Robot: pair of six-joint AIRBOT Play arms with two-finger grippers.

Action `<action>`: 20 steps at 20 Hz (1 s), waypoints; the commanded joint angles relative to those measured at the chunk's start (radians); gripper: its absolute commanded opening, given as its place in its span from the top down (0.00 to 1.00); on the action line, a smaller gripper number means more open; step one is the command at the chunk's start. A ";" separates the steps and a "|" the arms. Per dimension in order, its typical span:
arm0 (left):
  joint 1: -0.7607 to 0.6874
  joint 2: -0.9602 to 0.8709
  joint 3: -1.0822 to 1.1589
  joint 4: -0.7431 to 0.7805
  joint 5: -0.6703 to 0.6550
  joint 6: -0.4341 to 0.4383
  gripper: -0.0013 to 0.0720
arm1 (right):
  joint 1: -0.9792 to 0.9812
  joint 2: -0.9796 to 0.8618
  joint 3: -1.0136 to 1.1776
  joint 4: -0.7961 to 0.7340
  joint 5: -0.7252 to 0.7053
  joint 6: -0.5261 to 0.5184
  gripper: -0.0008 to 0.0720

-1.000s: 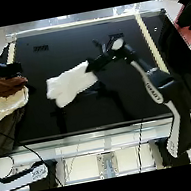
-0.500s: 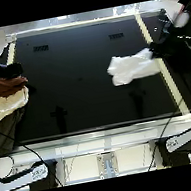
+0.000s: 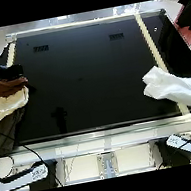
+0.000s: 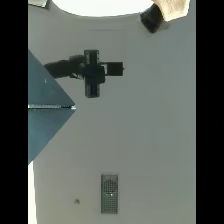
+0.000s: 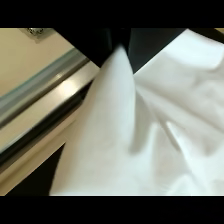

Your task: Fold the shirts.

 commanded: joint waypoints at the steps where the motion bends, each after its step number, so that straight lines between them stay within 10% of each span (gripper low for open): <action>1: 0.000 -0.001 0.000 -0.027 -0.003 0.000 0.96 | -0.129 0.118 -0.168 -0.031 -0.001 -0.071 0.97; 4: 0.000 -0.001 0.000 -0.041 -0.003 0.000 0.96 | -0.129 0.142 -0.244 -0.042 0.079 -0.111 0.91; 6: 0.000 -0.002 0.000 -0.041 -0.003 0.000 0.96 | -0.129 0.142 -0.250 -0.043 0.217 -0.131 0.43; 10: 0.000 -0.003 0.000 -0.041 -0.004 0.000 0.96 | -0.129 0.176 -0.148 0.068 0.391 -0.092 0.41; 13: -0.002 -0.003 0.000 -0.046 -0.004 -0.012 0.96 | -0.117 0.275 -0.031 0.555 0.222 -0.081 0.41; 16: -0.004 -0.002 0.000 -0.073 -0.004 -0.069 0.96 | 0.051 0.372 -0.009 1.062 -0.059 -0.340 0.44; 20: -0.004 -0.003 0.000 -0.104 -0.004 -0.087 0.96 | 0.431 0.392 -0.009 1.045 -0.269 -0.516 0.44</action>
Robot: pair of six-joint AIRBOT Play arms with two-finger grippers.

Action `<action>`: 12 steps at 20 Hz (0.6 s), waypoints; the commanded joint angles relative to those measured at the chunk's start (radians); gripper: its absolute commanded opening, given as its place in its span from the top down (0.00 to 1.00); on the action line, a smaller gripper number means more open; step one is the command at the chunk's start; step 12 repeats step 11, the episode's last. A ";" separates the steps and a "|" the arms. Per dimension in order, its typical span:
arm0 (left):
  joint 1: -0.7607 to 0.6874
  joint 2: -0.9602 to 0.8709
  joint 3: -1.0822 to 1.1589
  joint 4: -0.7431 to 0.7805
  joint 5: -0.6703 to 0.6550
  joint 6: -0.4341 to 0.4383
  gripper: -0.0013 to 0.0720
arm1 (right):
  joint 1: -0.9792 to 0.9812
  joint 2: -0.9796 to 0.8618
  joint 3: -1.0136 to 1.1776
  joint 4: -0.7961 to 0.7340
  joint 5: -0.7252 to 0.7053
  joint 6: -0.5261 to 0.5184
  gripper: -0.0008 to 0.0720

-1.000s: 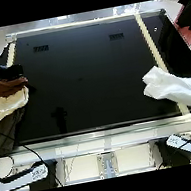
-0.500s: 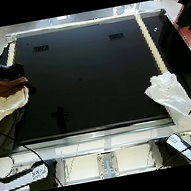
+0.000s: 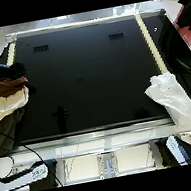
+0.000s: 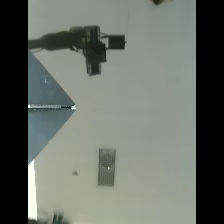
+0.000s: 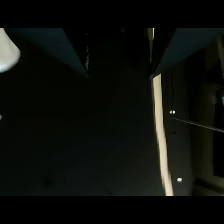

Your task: Fold the shirts.

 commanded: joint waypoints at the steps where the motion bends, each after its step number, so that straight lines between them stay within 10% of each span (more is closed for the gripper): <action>1: 0.000 -0.001 0.000 -0.024 0.000 -0.021 0.96 | 0.306 0.008 0.011 0.077 -0.210 -0.135 0.44; 12: 0.000 -0.001 0.000 -0.023 0.001 -0.021 0.96 | 0.718 -0.129 0.011 -0.081 -0.240 -0.134 0.44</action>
